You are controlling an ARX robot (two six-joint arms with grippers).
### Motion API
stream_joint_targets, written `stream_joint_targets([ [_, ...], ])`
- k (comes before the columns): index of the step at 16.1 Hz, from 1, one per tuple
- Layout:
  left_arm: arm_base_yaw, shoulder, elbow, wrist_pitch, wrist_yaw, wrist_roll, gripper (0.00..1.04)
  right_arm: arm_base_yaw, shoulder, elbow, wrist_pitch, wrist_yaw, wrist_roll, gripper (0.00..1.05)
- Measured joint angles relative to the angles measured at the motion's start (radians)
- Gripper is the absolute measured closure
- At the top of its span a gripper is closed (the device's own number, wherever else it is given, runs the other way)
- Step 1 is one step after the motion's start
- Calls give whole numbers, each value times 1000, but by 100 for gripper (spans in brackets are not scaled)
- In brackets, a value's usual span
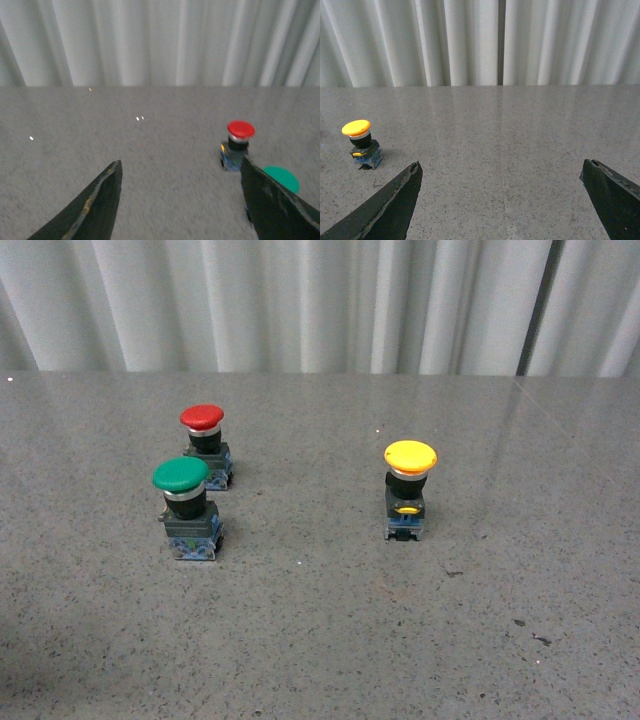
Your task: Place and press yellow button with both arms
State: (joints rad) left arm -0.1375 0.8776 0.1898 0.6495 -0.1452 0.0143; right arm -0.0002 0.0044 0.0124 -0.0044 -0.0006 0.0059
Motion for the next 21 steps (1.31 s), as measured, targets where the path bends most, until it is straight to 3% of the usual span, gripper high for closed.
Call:
stream_joint_targets([
  [1,29,-84,-40,-8,35,-7,60,0,0,0,0,0,0,7],
  [4,58,-161,-76,-47,62,-8,84,0,0,0,0,0,0,7],
  [6,134,-208,-109,-86,138,-8,102,0,0,0,0,0,0,7],
  [21,136,-452,-176,-233,145,-13,103,0,0,0,0,0,0,7],
])
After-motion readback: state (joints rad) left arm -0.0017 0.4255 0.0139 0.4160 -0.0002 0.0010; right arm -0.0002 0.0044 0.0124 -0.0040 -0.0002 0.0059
